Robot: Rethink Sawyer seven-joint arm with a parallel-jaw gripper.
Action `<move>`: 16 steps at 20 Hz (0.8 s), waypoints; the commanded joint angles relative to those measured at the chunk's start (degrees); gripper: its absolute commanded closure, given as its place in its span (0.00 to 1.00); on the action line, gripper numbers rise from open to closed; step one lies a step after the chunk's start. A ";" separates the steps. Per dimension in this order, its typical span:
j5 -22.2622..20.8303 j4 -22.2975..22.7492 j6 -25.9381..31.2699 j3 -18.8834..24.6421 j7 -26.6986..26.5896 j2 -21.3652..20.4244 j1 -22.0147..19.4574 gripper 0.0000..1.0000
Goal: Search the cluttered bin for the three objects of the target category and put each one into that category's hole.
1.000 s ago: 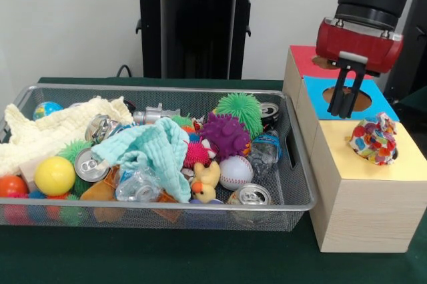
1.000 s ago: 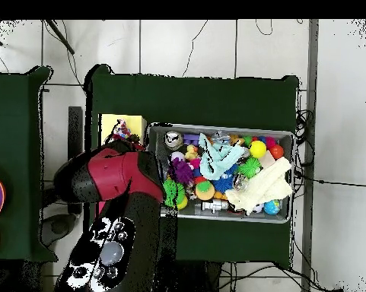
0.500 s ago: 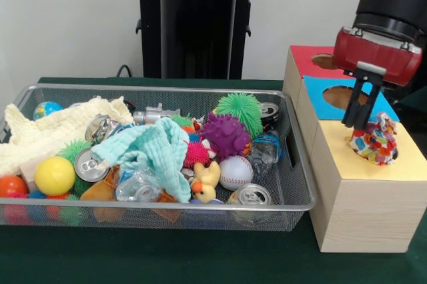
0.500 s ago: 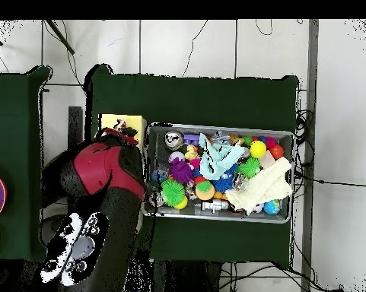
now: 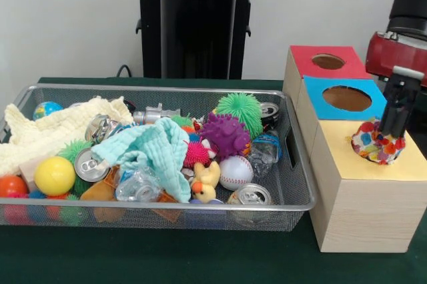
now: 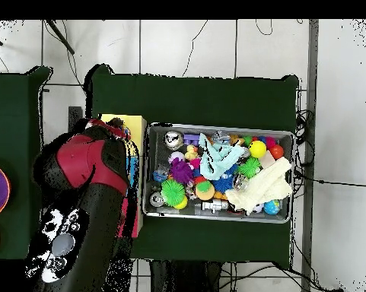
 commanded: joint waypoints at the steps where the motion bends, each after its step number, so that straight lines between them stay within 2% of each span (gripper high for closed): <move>1: 6.24 -1.14 7.44 2.68 13.60 2.48 -0.85 1.00; 5: 7.87 -0.80 7.37 2.20 13.07 2.67 -0.55 1.00; 9: 9.21 1.01 5.32 5.22 10.69 3.25 -1.96 1.00; 11: 9.12 1.49 3.95 7.21 8.74 5.23 -2.95 1.00; 13: 8.39 0.40 1.63 6.70 8.13 8.75 -2.78 1.00; 16: 6.54 -2.33 -2.79 3.53 8.15 14.42 -1.70 1.00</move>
